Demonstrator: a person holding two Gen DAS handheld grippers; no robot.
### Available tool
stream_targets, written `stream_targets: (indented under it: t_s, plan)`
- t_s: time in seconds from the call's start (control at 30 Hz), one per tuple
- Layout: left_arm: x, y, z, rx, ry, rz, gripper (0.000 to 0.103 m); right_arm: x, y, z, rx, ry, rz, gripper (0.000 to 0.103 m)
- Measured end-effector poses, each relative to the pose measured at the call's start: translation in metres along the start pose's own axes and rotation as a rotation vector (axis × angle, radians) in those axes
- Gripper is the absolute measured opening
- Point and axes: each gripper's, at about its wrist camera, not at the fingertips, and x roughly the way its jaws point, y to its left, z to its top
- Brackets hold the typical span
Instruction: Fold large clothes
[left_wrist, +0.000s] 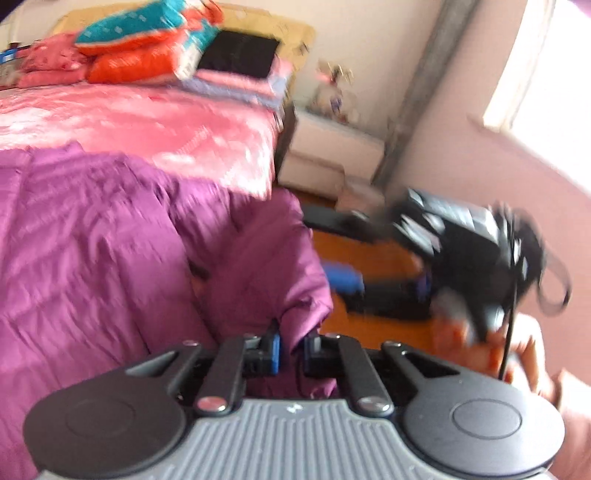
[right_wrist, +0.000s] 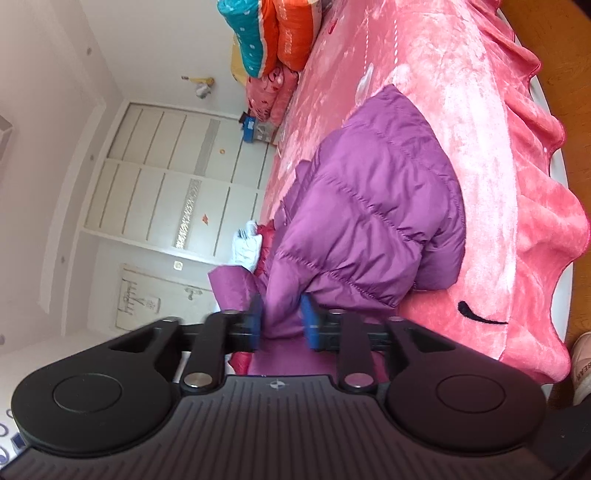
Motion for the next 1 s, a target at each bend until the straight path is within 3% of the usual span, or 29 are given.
stream_targets:
  t_s: [0.03, 0.07, 0.2, 0.4, 0.67, 0.87, 1.0]
  plan:
    - [-0.009, 0.006, 0.009, -0.026, -0.035, -0.008, 0.007, -0.003, 0.0, 0.001, 0.0, -0.013, 0.006, 0.073]
    - [-0.017, 0.01, 0.016, -0.048, -0.065, -0.015, 0.007, -0.005, 0.002, 0.001, -0.005, -0.031, 0.009, 0.086]
    - [-0.051, 0.032, 0.05, -0.109, -0.187, -0.008, 0.007, -0.011, 0.01, 0.003, -0.046, -0.08, -0.01, 0.103]
    - [-0.096, 0.075, 0.097, -0.158, -0.335, 0.079, 0.007, -0.002, 0.026, 0.003, -0.153, -0.127, -0.134, 0.103]
    - [-0.128, 0.154, 0.148, -0.232, -0.449, 0.289, 0.007, 0.042, 0.043, -0.001, -0.37, -0.152, -0.351, 0.103]
    - [-0.11, 0.212, 0.169, -0.266, -0.42, 0.447, 0.007, 0.1, 0.057, 0.001, -0.571, -0.181, -0.507, 0.103]
    - [-0.092, 0.246, 0.171, -0.273, -0.369, 0.545, 0.007, 0.133, 0.057, 0.014, -0.596, -0.217, -0.516, 0.103]
